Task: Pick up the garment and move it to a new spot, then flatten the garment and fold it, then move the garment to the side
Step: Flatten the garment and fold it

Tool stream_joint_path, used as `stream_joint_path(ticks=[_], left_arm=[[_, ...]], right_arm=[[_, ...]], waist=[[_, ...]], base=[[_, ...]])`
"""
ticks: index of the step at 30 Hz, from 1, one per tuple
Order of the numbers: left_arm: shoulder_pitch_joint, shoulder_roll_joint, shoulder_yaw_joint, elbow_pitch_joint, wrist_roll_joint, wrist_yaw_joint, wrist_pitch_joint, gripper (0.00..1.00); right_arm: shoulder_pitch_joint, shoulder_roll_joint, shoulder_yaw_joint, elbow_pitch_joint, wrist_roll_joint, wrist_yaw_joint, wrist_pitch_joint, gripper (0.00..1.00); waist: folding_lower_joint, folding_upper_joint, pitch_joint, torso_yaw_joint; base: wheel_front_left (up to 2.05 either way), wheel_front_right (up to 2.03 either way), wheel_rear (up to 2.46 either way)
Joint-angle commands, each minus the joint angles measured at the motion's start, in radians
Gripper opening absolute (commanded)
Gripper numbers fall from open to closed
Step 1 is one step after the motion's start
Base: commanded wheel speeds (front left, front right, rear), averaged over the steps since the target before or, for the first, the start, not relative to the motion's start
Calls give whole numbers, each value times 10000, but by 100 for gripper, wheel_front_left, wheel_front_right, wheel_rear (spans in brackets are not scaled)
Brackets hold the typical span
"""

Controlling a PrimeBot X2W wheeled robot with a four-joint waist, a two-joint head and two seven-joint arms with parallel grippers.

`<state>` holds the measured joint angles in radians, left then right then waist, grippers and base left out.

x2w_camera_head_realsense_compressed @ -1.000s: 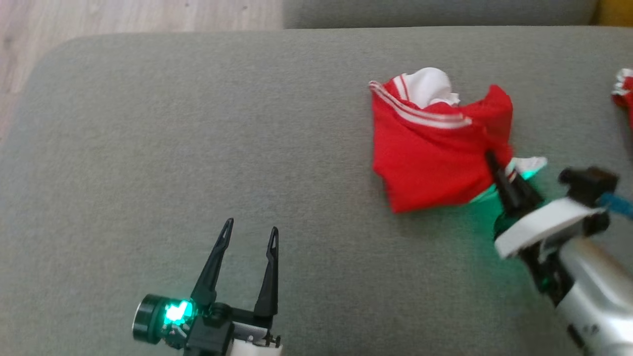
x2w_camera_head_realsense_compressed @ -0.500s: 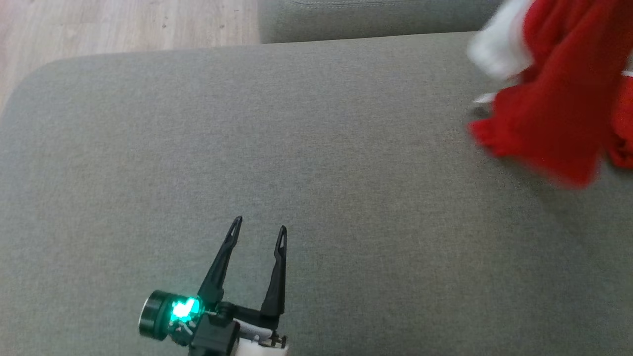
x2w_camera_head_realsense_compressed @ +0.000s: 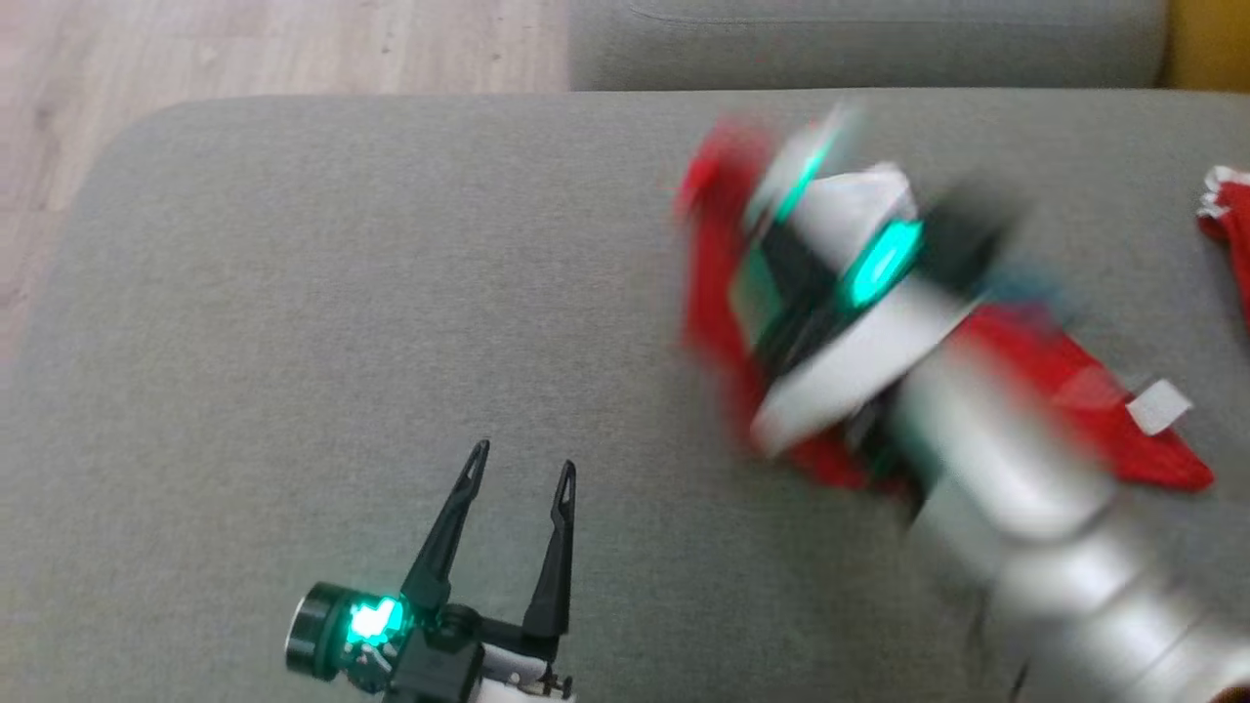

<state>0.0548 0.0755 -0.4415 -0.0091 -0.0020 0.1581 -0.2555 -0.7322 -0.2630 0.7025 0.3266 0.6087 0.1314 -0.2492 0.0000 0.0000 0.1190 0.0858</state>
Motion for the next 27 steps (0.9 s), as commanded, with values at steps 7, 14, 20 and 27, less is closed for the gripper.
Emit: stream_joint_path(ticks=[7, 14, 20, 27], left_arm=[[-124, 6, 248, -110, -112, -72, -63, 100], [-69, 4, 350, -93, -109, 3, -63, 100], [-253, 102, 404, -148, -5, 9, -63, 100], [-851, 543, -216, 147, 504, -293, -63, 100]], right_arm=[[2379, 1956, 2503, 1511, 220, -7, -119, 100], [3154, 2106, 791, -221, -417, -7, -123, 100], [4645, 1494, -2052, -1502, -1653, -7, -124, 100], [6331, 1342, -4459, -1862, -2419, -7, -125, 100]], waist=[[0, 0, -121, 532], [0, 0, -217, 400], [0, 0, -208, -163], [0, 0, 63, -865]], base=[[0, 0, 0], [0, 0, 0], [0, 0, 0], [0, 0, 0]])
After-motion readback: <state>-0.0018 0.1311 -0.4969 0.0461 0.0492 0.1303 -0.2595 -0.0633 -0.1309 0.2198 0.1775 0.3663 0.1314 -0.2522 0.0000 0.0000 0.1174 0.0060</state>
